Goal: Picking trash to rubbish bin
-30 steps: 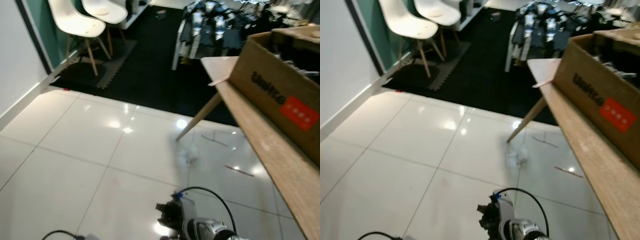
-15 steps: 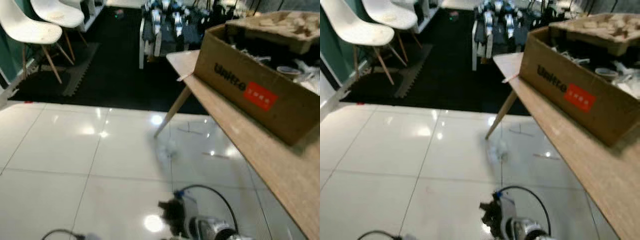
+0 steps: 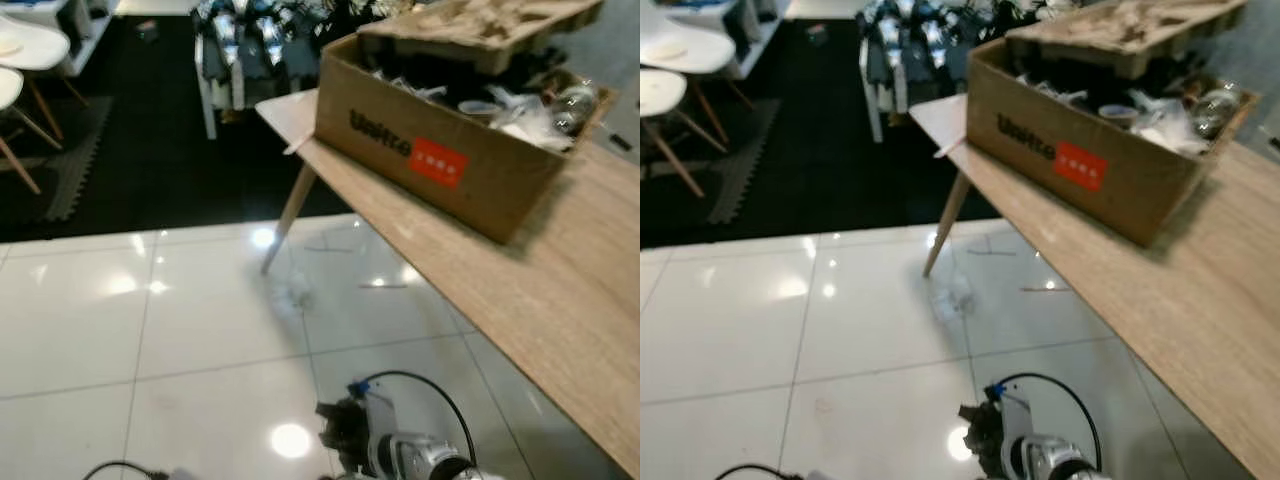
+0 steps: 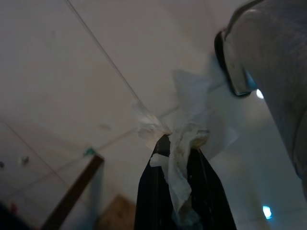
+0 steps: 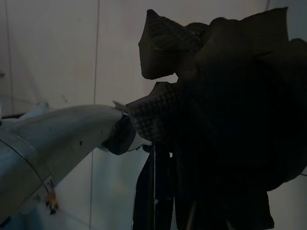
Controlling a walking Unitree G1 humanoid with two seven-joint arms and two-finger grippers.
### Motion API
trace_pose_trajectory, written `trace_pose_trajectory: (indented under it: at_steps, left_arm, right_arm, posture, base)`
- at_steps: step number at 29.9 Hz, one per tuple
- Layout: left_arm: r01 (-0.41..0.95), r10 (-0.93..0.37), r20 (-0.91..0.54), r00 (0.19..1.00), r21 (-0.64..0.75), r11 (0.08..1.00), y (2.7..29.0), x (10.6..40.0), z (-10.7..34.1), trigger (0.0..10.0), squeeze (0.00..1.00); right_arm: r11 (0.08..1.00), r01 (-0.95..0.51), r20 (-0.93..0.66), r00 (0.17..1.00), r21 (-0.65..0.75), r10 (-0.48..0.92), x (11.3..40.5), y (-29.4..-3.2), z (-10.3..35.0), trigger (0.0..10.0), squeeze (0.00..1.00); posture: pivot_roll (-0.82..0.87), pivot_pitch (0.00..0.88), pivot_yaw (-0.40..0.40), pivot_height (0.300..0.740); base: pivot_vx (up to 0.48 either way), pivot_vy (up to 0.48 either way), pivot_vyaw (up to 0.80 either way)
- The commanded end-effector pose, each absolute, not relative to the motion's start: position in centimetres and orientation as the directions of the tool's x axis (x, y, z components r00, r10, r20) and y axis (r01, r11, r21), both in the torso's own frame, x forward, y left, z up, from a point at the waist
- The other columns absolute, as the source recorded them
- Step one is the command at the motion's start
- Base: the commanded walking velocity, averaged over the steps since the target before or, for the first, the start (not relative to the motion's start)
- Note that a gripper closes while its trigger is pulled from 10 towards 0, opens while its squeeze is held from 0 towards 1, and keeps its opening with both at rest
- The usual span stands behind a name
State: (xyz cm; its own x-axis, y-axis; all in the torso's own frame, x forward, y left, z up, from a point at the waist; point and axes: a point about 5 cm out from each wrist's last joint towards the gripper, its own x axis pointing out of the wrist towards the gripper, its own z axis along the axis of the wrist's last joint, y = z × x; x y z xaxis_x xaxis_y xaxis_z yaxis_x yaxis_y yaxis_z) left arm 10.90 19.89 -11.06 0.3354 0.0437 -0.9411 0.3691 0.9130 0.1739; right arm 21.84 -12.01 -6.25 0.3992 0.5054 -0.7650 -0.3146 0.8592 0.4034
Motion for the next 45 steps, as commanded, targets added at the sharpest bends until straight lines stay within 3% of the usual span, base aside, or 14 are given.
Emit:
trace_pose_trajectory:
  at_steps: [1, 11, 45]
  left_arm:
    - [0.383, -0.047, -0.940, 0.337, 0.091, 0.919, 17.34, 10.83, -11.33, 10.0, 0.00]
    - [0.390, -0.050, -0.941, 0.336, 0.091, 0.916, 17.19, 10.85, -11.34, 10.0, 0.00]
    - [0.388, -0.048, -0.943, 0.329, 0.089, 0.917, 17.56, 10.34, -11.42, 10.0, 0.00]
  right_arm:
    - [0.858, -0.308, -0.774, 0.379, 0.411, 0.507, 21.11, -11.84, -6.67, 10.0, 0.00]
    - [0.867, -0.275, -0.768, 0.405, 0.416, 0.497, 21.26, -11.96, -6.63, 10.0, 0.00]
    - [0.854, -0.265, -0.762, 0.388, 0.447, 0.519, 20.68, -11.64, -6.89, 10.0, 0.00]
  posture:
    - [0.12, 0.102, -0.056, 0.740]
    - [0.12, 0.101, -0.058, 0.740]
    - [0.16, 0.134, -0.052, 0.740]
  base:
    - [0.000, 0.000, -0.66]
    - [0.000, 0.000, -0.62]
    - [0.000, 0.000, 0.00]
